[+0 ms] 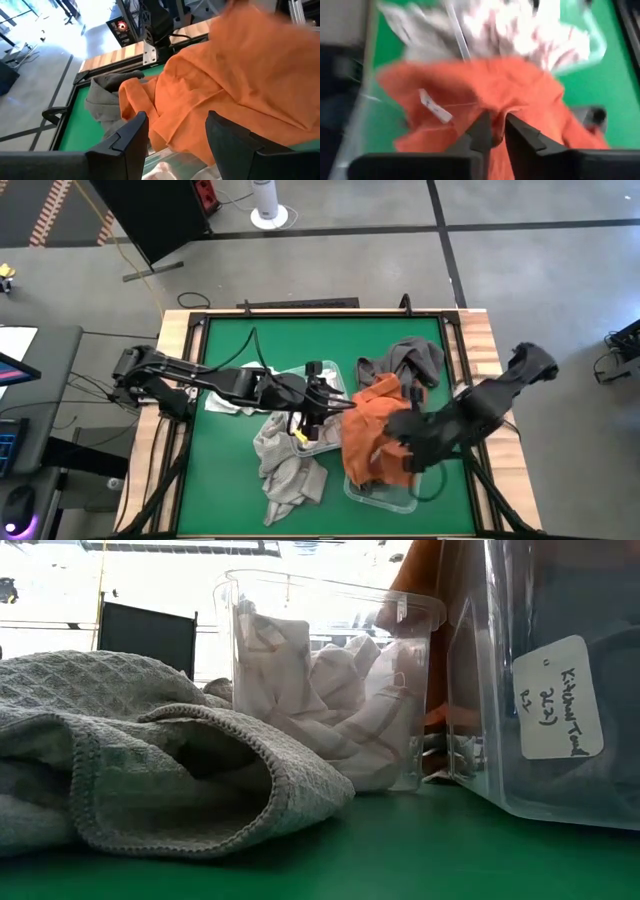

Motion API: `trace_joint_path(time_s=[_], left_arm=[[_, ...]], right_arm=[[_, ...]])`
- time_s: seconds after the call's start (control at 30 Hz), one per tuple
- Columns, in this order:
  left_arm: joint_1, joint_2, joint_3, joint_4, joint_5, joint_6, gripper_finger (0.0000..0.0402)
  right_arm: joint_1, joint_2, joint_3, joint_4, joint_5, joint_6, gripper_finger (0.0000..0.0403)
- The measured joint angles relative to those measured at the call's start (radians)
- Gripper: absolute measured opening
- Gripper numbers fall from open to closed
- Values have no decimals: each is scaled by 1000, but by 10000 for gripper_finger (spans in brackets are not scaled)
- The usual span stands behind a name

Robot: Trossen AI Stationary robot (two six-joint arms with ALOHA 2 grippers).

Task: Sort microfiber towel by color & place in baskets
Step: Put the orange microfiber towel into the right transparent bin

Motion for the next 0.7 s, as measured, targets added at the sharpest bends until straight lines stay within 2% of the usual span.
trace_joint_path(time_s=[0.2, 0.37, 0.43, 0.6, 0.7], left_arm=[[-22, -44, 0, -47, 0, -3, 187], [-38, -116, 0, -95, -1, -4, 187], [-42, -148, 1, -105, -1, -7, 187], [-42, -210, 1, -127, -3, -56, 187], [-42, -231, 2, -148, -5, -83, 187]], right_arm=[[-30, 57, -144, 5, -40, 86, 167], [-51, 72, -186, 37, -246, 129, 248], [-55, 65, -172, -2, -295, 134, 271], [-83, 8, -69, -208, -298, 184, 292], [-105, -36, -35, -261, -214, 173, 293]])
